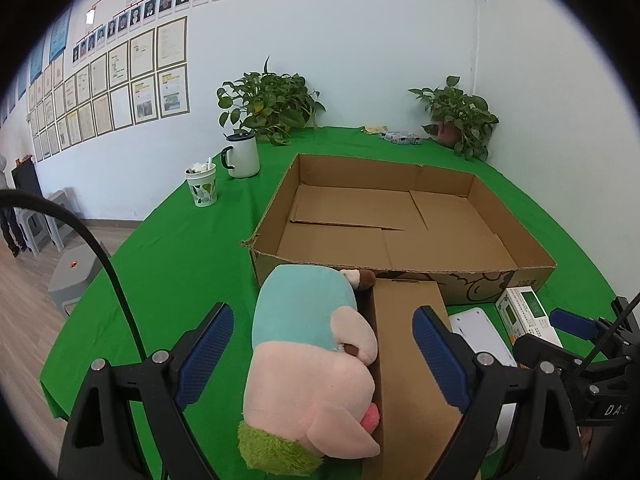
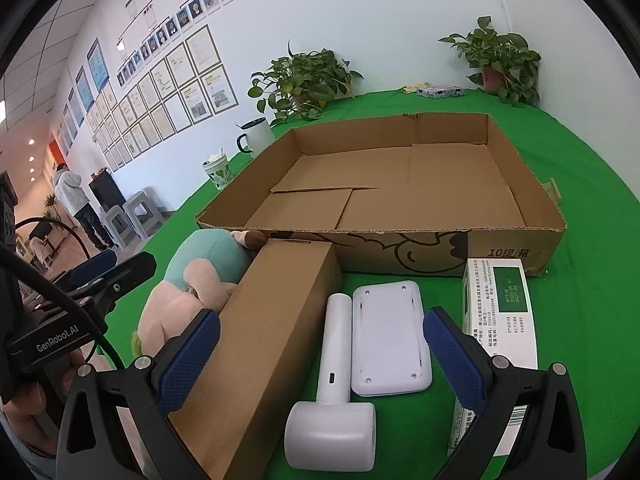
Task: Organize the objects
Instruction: 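Close the left gripper on the pink plush pig and lift it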
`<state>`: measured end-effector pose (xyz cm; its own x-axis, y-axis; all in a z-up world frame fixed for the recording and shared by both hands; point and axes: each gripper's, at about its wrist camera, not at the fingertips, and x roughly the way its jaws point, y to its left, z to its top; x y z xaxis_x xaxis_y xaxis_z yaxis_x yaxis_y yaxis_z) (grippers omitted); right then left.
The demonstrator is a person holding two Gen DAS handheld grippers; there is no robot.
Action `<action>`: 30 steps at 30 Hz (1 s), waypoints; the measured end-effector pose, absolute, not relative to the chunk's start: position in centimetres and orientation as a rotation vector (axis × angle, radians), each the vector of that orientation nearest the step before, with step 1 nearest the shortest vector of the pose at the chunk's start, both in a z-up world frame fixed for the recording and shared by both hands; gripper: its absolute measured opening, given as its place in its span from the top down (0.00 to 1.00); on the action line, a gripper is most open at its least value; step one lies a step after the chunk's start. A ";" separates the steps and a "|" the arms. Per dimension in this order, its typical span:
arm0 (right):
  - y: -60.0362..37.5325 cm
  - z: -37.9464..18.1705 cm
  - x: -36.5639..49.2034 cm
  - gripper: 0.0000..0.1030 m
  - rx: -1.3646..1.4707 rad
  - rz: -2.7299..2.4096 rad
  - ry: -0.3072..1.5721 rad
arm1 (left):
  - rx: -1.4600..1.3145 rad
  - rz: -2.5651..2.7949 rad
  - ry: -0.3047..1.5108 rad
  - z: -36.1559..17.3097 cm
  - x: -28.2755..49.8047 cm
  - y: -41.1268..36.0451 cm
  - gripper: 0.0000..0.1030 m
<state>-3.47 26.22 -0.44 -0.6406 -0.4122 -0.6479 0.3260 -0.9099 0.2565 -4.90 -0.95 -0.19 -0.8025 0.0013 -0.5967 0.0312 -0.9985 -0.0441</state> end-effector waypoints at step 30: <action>16.3 0.2 -7.2 0.01 1.062 -2.233 0.103 | 1.530 -3.105 0.367 -6.4 -8.2 -6.0 0.12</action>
